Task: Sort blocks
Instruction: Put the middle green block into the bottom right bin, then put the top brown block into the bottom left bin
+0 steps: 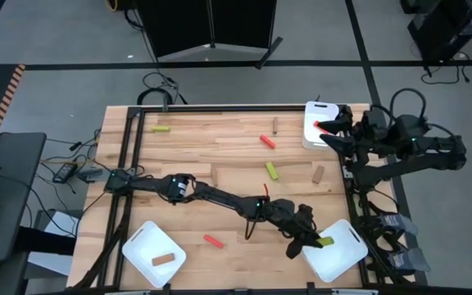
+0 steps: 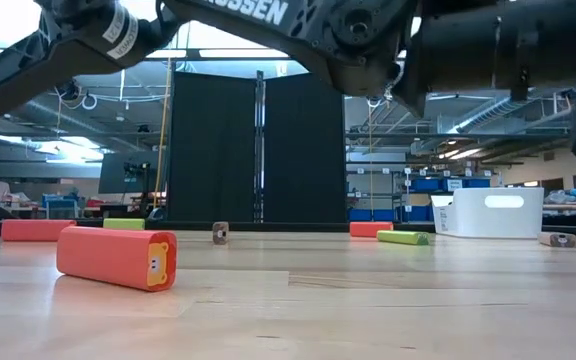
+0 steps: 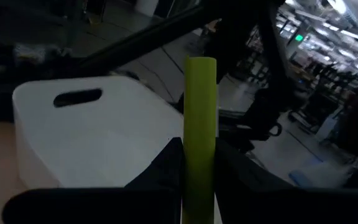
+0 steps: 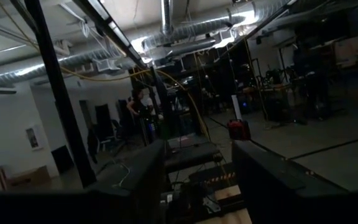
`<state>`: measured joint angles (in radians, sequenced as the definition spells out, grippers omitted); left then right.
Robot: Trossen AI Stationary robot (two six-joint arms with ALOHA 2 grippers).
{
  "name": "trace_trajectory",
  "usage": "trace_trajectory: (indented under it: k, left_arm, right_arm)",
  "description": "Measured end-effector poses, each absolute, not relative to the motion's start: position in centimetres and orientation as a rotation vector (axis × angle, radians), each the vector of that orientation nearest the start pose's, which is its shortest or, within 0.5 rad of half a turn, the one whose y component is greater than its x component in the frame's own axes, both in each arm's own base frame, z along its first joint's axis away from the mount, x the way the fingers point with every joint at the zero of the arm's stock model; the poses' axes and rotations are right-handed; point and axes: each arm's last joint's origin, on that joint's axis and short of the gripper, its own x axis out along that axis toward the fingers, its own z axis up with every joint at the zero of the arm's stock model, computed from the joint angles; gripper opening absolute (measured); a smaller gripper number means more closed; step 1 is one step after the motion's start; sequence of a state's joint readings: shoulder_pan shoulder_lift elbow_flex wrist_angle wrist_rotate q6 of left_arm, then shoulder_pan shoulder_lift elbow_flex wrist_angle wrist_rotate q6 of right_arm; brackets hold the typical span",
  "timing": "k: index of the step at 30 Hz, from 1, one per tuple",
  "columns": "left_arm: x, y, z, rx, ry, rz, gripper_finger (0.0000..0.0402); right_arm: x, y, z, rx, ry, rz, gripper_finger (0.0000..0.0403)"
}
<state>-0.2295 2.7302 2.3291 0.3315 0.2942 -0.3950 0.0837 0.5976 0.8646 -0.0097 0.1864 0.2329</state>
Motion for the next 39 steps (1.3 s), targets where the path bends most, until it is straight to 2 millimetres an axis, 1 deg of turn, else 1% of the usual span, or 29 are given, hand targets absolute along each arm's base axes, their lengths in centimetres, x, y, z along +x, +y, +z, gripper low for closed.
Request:
trace_trajectory:
  k: [5,12,16,20,26,27,28,30,32,34,36,38,39]
  left_arm:
    - [59.0,-14.7,15.8,-0.340,0.169,-0.494,0.0064]
    - [58.9,-15.1,15.7,-0.345,0.172,-0.470,0.0069]
    - [58.6,-16.2,15.4,-0.366,0.213,-0.460,0.0096]
    - [58.3,-17.2,15.0,-0.333,0.238,-0.456,0.0099]
    - [58.5,-16.6,15.2,-0.329,0.212,-0.442,0.0103]
    - [58.6,-16.2,15.4,-0.331,0.201,-0.439,0.0106]
    - [58.7,-15.9,15.7,-0.336,0.190,-0.441,0.0109]
    - [58.9,-14.5,16.9,-0.345,0.174,-0.451,0.0115]
    - [59.0,-12.8,19.0,-0.342,0.142,-0.490,0.0118]
    - [58.8,-11.3,21.8,-0.336,0.083,-0.478,0.0117]
    - [58.3,-11.2,24.1,-0.298,0.049,-0.443,0.0108]
    - [57.8,-11.5,25.4,-0.232,0.067,-0.377,0.0090]
    - [57.6,-11.6,25.7,-0.202,0.095,-0.349,0.0078]
  right_arm:
    - [11.8,0.4,39.8,0.266,-0.260,-0.075,0.0197]
    - [11.8,0.4,39.8,0.266,-0.261,-0.075,0.0195]
    - [11.8,0.4,39.9,0.266,-0.267,-0.074,0.0195]
    - [11.8,0.4,39.9,0.266,-0.269,-0.074,0.0195]
    - [11.8,0.4,40.0,0.267,-0.272,-0.074,0.0195]
    - [11.8,0.4,40.0,0.267,-0.272,-0.074,0.0195]
    - [11.8,0.4,39.9,0.267,-0.271,-0.074,0.0195]
    - [12.0,0.5,39.8,0.265,-0.256,-0.076,0.0195]
    - [12.2,0.5,39.5,0.261,-0.228,-0.079,0.0195]
    - [12.5,0.5,39.2,0.258,-0.193,-0.084,0.0195]
    - [12.9,0.5,38.9,0.260,-0.161,-0.090,0.0195]
    - [13.3,0.5,38.6,0.260,-0.140,-0.093,0.0195]
    - [13.4,0.6,38.5,0.258,-0.128,-0.094,0.0195]
